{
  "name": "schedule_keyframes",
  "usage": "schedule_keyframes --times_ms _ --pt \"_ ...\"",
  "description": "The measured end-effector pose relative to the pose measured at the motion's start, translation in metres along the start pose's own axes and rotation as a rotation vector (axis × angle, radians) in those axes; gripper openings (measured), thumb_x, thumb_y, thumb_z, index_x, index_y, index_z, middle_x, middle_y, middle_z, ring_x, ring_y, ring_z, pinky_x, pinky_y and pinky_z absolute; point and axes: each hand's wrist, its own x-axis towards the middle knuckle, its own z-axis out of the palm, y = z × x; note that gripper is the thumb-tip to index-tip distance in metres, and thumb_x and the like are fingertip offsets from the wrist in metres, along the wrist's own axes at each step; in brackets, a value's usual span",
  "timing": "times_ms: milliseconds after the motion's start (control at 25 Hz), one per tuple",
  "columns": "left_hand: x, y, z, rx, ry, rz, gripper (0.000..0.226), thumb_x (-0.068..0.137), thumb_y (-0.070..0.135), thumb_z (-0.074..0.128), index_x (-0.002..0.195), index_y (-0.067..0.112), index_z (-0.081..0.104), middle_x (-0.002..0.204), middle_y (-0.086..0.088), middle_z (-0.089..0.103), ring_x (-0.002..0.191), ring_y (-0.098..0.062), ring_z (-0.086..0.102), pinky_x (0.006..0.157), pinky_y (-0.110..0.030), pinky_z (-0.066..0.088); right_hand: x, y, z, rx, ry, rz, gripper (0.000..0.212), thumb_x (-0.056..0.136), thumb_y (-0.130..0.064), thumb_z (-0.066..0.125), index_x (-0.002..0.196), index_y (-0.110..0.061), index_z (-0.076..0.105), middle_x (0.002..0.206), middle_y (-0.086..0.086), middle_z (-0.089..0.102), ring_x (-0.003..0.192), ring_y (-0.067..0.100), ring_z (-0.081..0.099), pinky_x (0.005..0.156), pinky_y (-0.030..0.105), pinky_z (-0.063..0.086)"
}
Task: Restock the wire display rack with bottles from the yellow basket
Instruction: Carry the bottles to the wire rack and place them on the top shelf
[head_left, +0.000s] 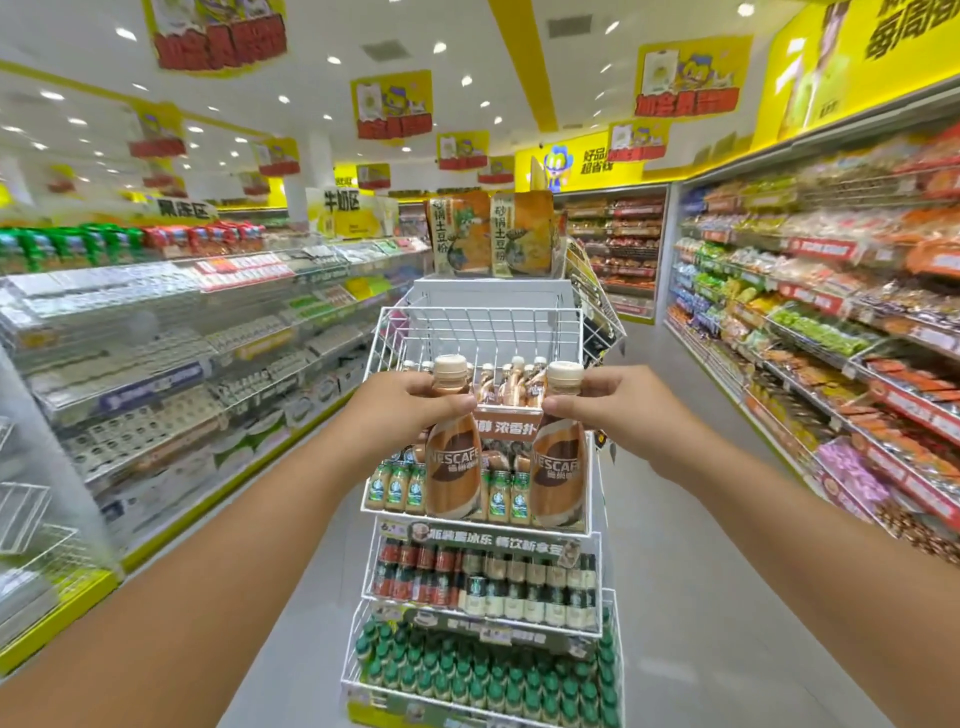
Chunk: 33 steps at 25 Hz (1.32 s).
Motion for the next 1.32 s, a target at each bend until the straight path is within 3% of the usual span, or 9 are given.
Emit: schedule_keyframes --times_ms 160,280,360,640,760,920,1000,1120,1320 --pt "0.076 -0.02 0.005 -0.002 -0.022 0.0 0.02 0.08 0.038 0.084 0.091 0.021 0.079 0.081 0.012 0.078 0.073 0.002 0.071 0.068 -0.02 0.054 0.075 0.033 0.009 -0.021 -0.028 -0.022 0.029 0.074 -0.048 0.085 0.096 -0.029 0.083 0.094 -0.005 0.081 0.1 0.027 0.075 0.093 0.057 0.059" --pt "0.143 -0.03 0.007 -0.024 -0.028 0.008 0.022 0.081 0.032 0.084 0.098 0.018 0.079 0.087 0.009 0.08 0.075 0.003 0.072 0.061 -0.013 0.053 0.14 0.053 0.011 -0.018 -0.043 -0.036 0.032 0.074 -0.048 0.085 0.097 -0.026 0.083 0.095 -0.007 0.081 0.099 0.018 0.076 0.098 0.054 0.056" --pt "0.185 -0.033 0.004 -0.032 -0.022 0.0 0.023 0.081 0.032 0.084 0.099 0.019 0.079 0.092 0.009 0.08 0.083 -0.001 0.074 0.066 -0.016 0.055 0.182 0.061 0.009 -0.033 -0.051 -0.027 0.037 0.071 -0.052 0.085 0.097 -0.025 0.083 0.094 -0.007 0.081 0.099 0.02 0.076 0.098 0.053 0.056" --pt "0.319 -0.063 -0.006 -0.045 -0.012 -0.018 0.02 0.081 0.035 0.084 0.096 0.022 0.08 0.092 0.008 0.08 0.093 -0.009 0.074 0.086 -0.03 0.059 0.31 0.083 0.021 0.017 -0.064 0.008 0.022 0.079 -0.037 0.086 0.097 -0.024 0.083 0.087 -0.01 0.081 0.078 0.005 0.071 0.07 0.021 0.051" --pt "0.365 -0.089 -0.003 -0.072 -0.057 -0.002 0.021 0.082 0.032 0.083 0.099 0.021 0.079 0.093 0.009 0.08 0.09 -0.007 0.075 0.082 -0.024 0.059 0.348 0.107 0.038 -0.014 -0.043 0.038 0.022 0.078 -0.04 0.087 0.093 -0.025 0.083 0.088 -0.004 0.081 0.081 0.015 0.07 0.073 0.03 0.051" --pt "0.427 -0.125 -0.003 -0.116 -0.121 -0.009 0.022 0.082 0.03 0.084 0.1 0.021 0.079 0.091 0.008 0.08 0.08 0.0 0.074 0.064 -0.012 0.054 0.395 0.136 0.062 -0.044 0.003 0.103 0.022 0.078 -0.041 0.086 0.093 -0.025 0.083 0.085 -0.007 0.081 0.077 0.009 0.071 0.072 0.029 0.052" --pt "0.461 -0.143 -0.008 -0.101 -0.156 -0.017 0.021 0.081 0.032 0.084 0.098 0.021 0.079 0.089 0.008 0.08 0.082 -0.003 0.074 0.066 -0.016 0.056 0.42 0.149 0.074 -0.044 0.02 0.14 0.022 0.08 -0.039 0.086 0.095 -0.024 0.082 0.086 -0.009 0.081 0.083 0.011 0.075 0.075 0.029 0.054" --pt "0.511 -0.169 -0.012 -0.088 -0.21 -0.038 0.021 0.079 0.035 0.086 0.092 0.02 0.079 0.088 0.005 0.08 0.089 -0.015 0.076 0.083 -0.032 0.061 0.454 0.167 0.09 -0.067 0.058 0.207 0.022 0.08 -0.039 0.085 0.095 -0.023 0.082 0.088 -0.009 0.081 0.09 0.014 0.076 0.086 0.035 0.057" --pt "0.562 -0.215 0.0 -0.068 -0.318 -0.064 0.02 0.076 0.035 0.088 0.086 0.02 0.078 0.077 0.008 0.078 0.08 -0.012 0.075 0.077 -0.031 0.06 0.484 0.196 0.107 -0.12 0.119 0.339 0.023 0.077 -0.04 0.087 0.09 -0.021 0.083 0.089 0.003 0.081 0.088 0.022 0.077 0.082 0.04 0.059"
